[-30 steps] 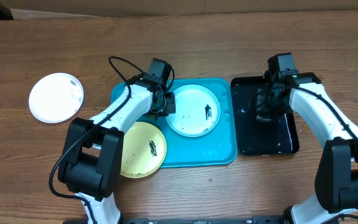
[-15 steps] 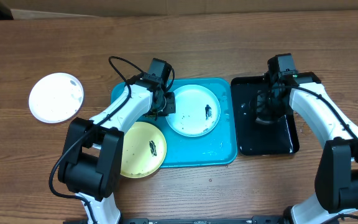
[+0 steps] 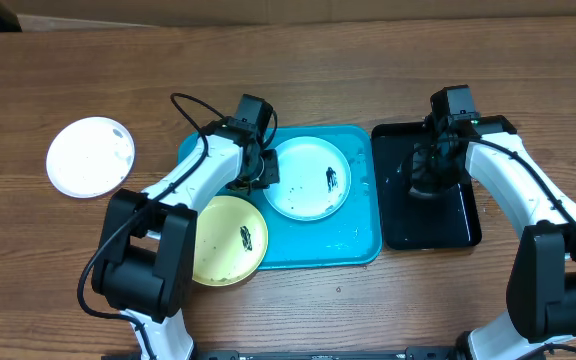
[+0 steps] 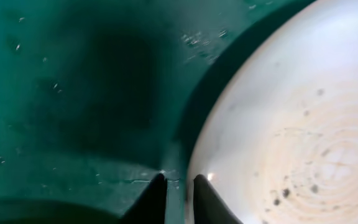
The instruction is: Clean dirty plates on tray and stack at the side
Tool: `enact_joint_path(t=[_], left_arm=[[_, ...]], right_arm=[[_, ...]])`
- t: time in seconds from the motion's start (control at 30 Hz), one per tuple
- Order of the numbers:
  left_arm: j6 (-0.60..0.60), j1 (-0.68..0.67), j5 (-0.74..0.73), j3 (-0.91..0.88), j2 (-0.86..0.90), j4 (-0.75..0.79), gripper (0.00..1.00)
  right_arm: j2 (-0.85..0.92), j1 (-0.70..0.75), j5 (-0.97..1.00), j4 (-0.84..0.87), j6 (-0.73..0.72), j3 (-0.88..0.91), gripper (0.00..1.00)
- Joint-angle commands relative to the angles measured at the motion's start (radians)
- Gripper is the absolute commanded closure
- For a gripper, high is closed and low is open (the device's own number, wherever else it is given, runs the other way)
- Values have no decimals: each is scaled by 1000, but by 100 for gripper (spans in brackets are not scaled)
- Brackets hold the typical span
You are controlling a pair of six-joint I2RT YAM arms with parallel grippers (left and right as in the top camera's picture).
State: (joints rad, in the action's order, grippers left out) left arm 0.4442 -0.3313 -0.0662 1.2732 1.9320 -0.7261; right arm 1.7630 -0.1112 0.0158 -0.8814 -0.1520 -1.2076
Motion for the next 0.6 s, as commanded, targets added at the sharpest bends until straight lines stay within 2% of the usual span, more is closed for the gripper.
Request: enact_joint_path(t=[0.0, 0.07, 0.1, 0.27, 0.43, 0.57], left_arm=[[-3, 8, 18, -5, 10, -11, 80], [-3, 2, 18, -8, 10, -10, 92], [-3, -3, 26, -8, 10, -10, 96], [-3, -2, 25, -8, 10, -10, 96], [-2, -2, 24, -8, 10, -2, 96], [-2, -3, 22, -8, 10, 5, 96]], right_arm=[[-22, 0, 38, 6, -7, 4, 96], [-22, 0, 39, 7, -8, 3, 96], [-22, 0, 39, 4, -8, 0, 96], [-24, 0, 39, -71, -8, -56, 96], [-29, 0, 5, -221, -8, -182, 96], [-27, 0, -47, -233, -8, -182, 96]])
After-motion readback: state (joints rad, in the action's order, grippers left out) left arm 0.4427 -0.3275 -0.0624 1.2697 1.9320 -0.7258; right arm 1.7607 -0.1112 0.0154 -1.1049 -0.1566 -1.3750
